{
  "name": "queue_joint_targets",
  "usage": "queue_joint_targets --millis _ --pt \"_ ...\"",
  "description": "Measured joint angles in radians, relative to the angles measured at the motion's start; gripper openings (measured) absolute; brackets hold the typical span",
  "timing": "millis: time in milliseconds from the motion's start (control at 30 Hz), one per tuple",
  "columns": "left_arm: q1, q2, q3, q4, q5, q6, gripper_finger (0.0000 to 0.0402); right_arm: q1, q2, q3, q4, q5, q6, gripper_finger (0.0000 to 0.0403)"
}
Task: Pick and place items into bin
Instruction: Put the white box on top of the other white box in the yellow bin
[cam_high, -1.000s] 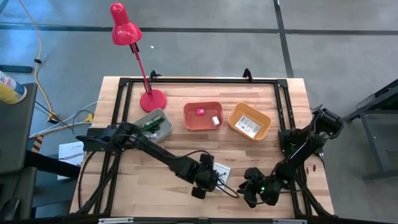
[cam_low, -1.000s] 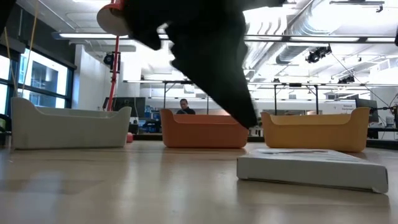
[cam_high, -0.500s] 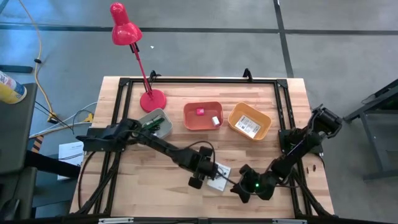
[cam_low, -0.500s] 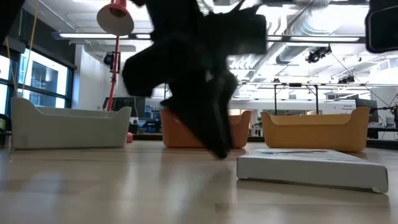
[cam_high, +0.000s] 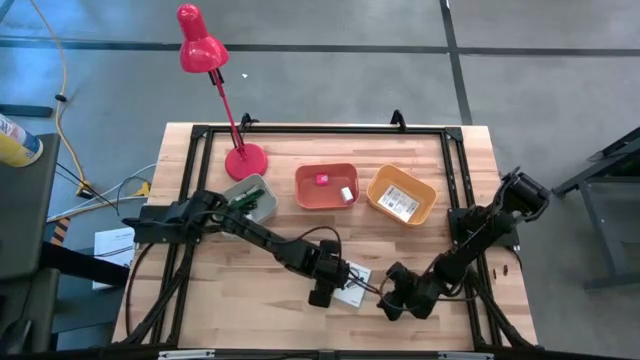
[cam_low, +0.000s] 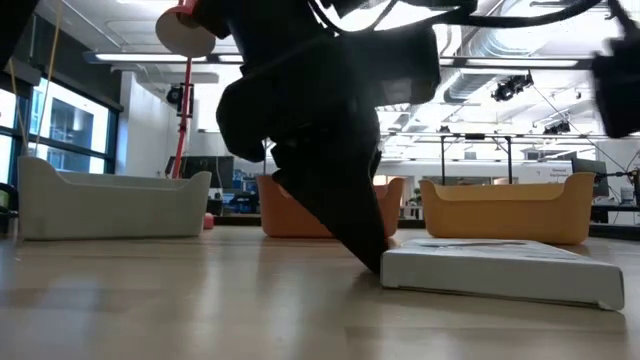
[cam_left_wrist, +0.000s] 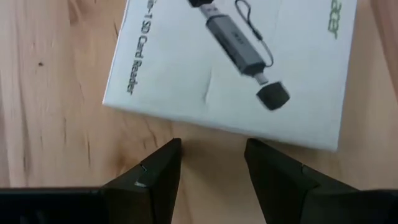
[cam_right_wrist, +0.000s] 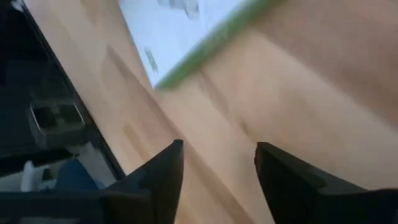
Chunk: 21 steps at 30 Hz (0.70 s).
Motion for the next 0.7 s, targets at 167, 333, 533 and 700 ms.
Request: queue_joint_targets --millis 167,333,533,700 --pt "-0.035 0.002 0.0 0.013 -0.059 -0.027 0.0172 0.036 0.0 0.0 0.004 0.023 0.031 0.0212" --pt "-0.056 0.003 -0.03 0.102 -0.079 -0.061 0.0172 0.01 0.0 0.0 0.053 0.075 0.01 0.0214" --pt "-0.076 0.004 -0.045 0.157 -0.101 -0.102 0.0172 -0.013 0.0 0.0 0.01 0.054 0.022 0.0212" --pt "-0.082 0.004 -0.045 0.154 -0.117 -0.104 0.0172 -0.019 0.0 0.0 -0.043 0.021 0.05 0.0212"
